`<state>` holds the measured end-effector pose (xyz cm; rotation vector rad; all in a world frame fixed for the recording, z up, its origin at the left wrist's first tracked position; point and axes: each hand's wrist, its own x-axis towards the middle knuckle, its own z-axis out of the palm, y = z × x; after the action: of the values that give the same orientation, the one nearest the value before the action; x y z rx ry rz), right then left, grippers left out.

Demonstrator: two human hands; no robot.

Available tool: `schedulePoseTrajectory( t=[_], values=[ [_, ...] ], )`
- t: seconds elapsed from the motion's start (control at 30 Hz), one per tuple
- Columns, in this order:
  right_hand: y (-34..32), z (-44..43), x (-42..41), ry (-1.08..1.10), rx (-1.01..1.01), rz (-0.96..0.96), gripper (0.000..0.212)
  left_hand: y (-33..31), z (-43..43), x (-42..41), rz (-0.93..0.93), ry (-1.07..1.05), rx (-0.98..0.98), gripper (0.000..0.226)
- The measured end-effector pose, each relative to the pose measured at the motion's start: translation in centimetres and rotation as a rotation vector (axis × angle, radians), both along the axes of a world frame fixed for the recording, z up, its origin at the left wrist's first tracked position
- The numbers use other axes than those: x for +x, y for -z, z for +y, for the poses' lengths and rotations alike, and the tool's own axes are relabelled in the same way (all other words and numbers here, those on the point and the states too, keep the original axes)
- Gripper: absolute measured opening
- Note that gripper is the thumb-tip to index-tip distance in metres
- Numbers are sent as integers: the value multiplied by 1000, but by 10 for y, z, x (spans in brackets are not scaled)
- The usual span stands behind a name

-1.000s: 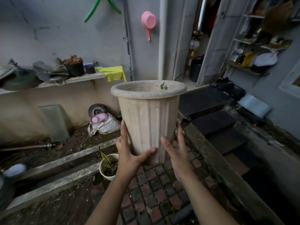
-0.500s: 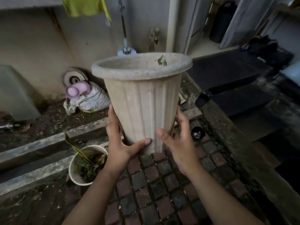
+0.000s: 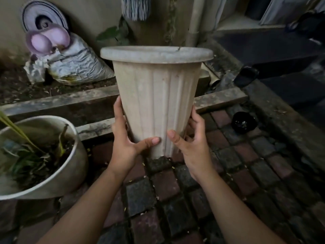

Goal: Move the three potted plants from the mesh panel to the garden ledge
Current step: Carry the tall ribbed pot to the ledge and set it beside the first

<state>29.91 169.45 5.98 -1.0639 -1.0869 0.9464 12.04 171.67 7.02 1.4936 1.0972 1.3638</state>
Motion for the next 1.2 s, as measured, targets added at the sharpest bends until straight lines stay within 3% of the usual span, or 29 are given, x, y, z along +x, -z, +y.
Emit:
schedulePoseTrajectory(
  t=[0.17, 0.37, 0.77, 1.2],
  values=[
    [53, 12, 7, 20, -40, 32, 83, 48, 19, 4, 19, 0, -56, 133],
    [48, 12, 6, -21, -102, 51, 83, 29, 16, -9, 148, 62, -77, 132],
    [94, 8, -4, -51, -90, -3, 87, 42, -3, -25, 145, 70, -225, 140],
    [130, 12, -1, 2, -134, -59, 91, 100, 19, -31, 144, 34, -413, 91]
  ],
)
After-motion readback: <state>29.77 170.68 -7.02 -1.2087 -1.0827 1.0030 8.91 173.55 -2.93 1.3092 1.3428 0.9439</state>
